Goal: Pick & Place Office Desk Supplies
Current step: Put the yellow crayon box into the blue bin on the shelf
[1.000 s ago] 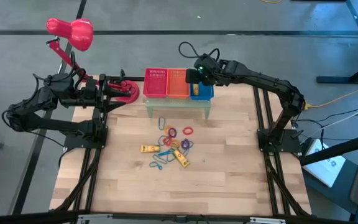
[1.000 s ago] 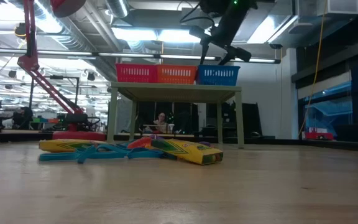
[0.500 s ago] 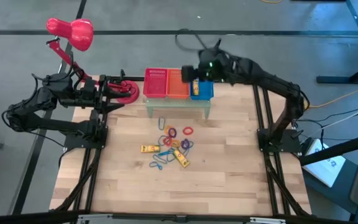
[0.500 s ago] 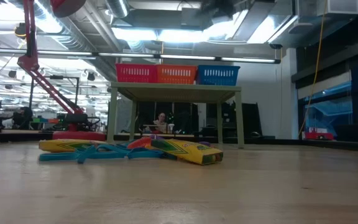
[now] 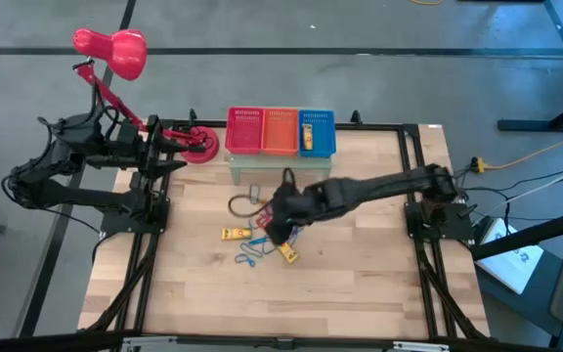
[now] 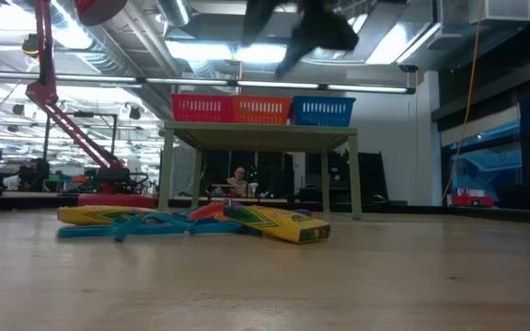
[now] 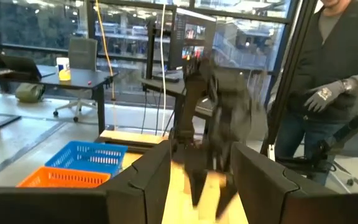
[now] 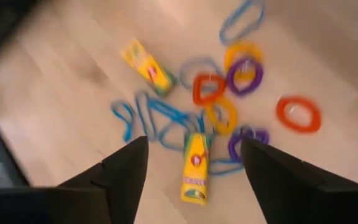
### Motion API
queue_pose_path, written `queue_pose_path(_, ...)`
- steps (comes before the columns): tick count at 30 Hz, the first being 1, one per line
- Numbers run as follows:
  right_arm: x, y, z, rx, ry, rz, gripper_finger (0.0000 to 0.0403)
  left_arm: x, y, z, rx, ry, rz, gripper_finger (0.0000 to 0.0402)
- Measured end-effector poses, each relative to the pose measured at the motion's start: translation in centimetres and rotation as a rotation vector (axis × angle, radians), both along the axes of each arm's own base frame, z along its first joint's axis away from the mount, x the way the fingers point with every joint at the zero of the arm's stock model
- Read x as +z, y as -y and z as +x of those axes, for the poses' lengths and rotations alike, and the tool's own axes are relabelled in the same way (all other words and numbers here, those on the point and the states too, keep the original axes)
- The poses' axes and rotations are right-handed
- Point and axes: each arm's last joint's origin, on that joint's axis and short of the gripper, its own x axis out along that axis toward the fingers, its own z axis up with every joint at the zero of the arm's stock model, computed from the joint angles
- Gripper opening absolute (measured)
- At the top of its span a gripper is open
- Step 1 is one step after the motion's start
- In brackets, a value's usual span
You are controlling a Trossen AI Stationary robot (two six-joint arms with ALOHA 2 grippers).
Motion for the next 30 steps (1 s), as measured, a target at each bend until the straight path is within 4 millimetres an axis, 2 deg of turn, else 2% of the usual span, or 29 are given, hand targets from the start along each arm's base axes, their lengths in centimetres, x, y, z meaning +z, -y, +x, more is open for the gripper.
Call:
queue_pose_path(4,-3.1,-0.3,1.4,0.027,-0.08,0.059,0.0291,0.5,0.0,-0.3,-0.01,0.05,-0.016,0.0164)
queue_pose_path(8,-5.5,-0.1,2.0,0.025,-0.174,0.081,0.0314,0.7,0.1,-0.3,-0.035,0.071,-0.036,0.0164)
queue_pose_path(12,-5.9,-0.8,2.1,0.005,-0.174,0.115,0.0327,0.7,0.1,-0.3,-0.04,0.076,-0.047,0.0164)
queue_pose_path(19,-6.8,-1.5,2.5,-0.047,-0.172,0.138,0.0325,0.8,0.1,-0.3,-0.04,0.087,-0.046,0.0164)
queue_pose_path(30,-10.7,-3.3,2.9,-0.097,-0.273,0.14,0.0323,1.0,0.1,-0.3,-0.04,0.105,-0.045,0.0164)
